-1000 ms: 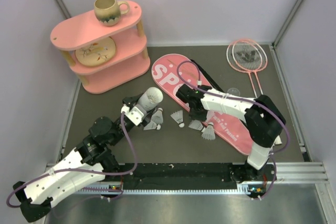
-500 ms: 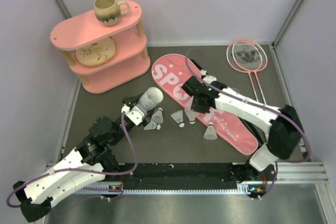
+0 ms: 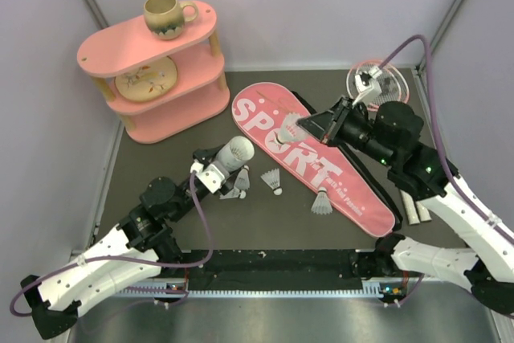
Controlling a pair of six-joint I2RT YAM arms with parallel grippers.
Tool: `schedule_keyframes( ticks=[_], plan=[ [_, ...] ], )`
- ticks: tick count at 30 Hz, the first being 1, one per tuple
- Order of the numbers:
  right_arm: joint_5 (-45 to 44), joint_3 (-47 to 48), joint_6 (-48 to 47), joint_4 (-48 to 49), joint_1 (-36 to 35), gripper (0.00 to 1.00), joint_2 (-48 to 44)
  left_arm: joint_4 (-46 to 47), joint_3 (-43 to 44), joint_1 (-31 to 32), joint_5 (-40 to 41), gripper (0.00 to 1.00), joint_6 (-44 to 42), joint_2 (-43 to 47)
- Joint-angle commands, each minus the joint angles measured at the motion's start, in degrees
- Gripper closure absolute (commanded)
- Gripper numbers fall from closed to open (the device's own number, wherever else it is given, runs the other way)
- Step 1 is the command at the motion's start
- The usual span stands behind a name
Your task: Pack up the badminton gear
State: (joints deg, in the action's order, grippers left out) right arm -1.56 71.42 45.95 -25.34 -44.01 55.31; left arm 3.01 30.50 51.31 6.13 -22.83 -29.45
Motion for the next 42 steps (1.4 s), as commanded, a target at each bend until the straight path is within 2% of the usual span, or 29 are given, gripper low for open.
schedule_keyframes(
  ticks=[1, 5, 10, 17, 20, 21, 22, 24, 25, 31, 42],
  plan=[
    [14.54, 1.79, -2.01, 10.48, 0.33, 1.00, 5.14, 4.29, 0.61, 0.11, -2.87, 0.78, -0.20, -0.17],
    [19.75, 0.83, 0.10, 18.99, 0.24, 1.00, 7.53, 3.94, 0.44, 0.11, -3.67, 0.78, -0.20, 0.18],
    [22.30, 0.48, 1.06, 21.65, -0.64, 1.00, 10.78, 3.85, 0.61, 0.11, -4.20, 0.78, -0.11, -0.17],
    [19.67, 0.12, -1.38, 20.16, -4.15, 1.00, 13.86, 3.94, 0.61, 0.11, -4.46, 0.78, -0.11, -0.25],
    [14.41, 2.23, -6.48, 13.67, -6.00, 1.00, 14.91, 3.85, 0.61, 0.11, -4.29, 0.78, -0.11, 0.01],
    [13.26, 2.76, -7.27, 12.44, -6.35, 0.98, 15.00, 3.94, 0.44, 0.11, -4.20, 0.78, -0.02, 0.27],
    [12.64, 2.76, -8.07, 11.64, -6.44, 0.89, 15.26, 3.94, 0.35, 0.11, -4.02, 0.78, -0.02, 0.10],
    [12.90, 2.85, -8.86, 10.85, -6.44, 0.82, 15.35, 4.03, 0.44, 0.11, -4.02, 0.78, -0.11, -0.17],
    [12.90, 2.94, -9.91, 10.23, -6.44, 0.75, 15.70, 3.94, 0.61, 0.11, -4.02, 0.78, -0.02, -0.17],
    [13.68, 2.41, -12.64, 6.53, -6.44, 0.53, 15.00, 4.20, 0.35, 0.11, -3.49, 0.78, -0.20, 0.01],
    [18.96, 7.67, -11.59, 5.66, -7.32, 0.48, 23.87, 3.94, 0.61, 0.11, -5.87, 0.78, 0.07, -0.61]
  ],
)
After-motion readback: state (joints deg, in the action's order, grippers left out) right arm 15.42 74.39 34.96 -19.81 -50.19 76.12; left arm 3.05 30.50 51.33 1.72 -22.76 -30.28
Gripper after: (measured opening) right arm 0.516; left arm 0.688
